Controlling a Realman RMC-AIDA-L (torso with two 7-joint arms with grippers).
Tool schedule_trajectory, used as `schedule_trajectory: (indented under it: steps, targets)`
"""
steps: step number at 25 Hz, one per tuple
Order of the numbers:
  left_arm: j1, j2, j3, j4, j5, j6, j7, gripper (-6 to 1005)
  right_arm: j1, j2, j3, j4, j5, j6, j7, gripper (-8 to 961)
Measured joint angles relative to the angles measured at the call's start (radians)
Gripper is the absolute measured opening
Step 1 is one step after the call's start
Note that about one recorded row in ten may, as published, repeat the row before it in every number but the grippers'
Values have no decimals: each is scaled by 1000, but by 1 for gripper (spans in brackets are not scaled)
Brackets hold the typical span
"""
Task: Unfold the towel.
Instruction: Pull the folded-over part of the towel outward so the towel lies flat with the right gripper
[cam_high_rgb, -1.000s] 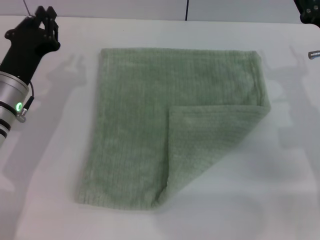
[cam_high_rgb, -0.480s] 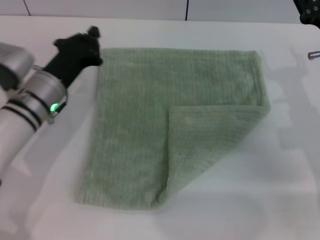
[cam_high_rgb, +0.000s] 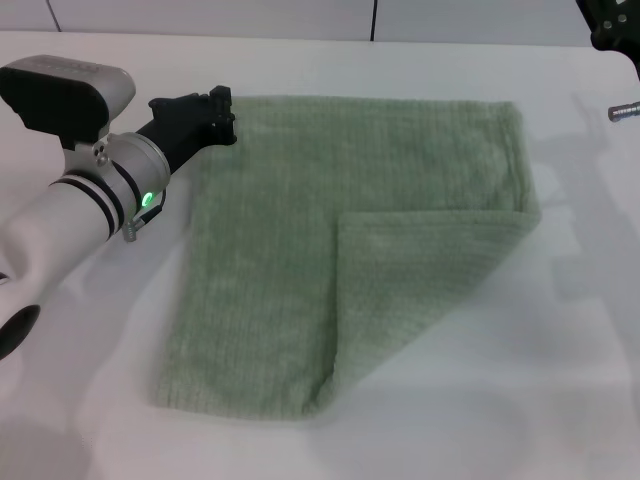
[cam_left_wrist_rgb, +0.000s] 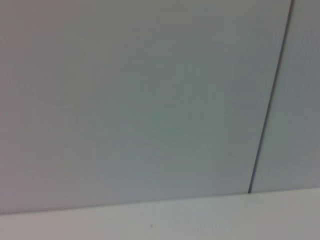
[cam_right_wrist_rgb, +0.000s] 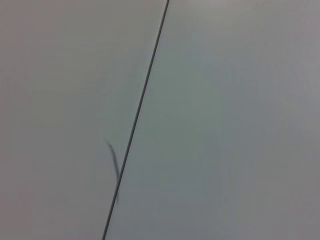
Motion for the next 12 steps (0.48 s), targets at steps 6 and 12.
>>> schedule_trajectory:
  steps: [6,12]
  targets:
    - [-45,-3,5,10,0,-144,-14,8,0,0,0,0,1,1,0,808]
    - [-34,-3,11,-2,0,-151,-15,10,7,-2,0,2,1,2,2,809]
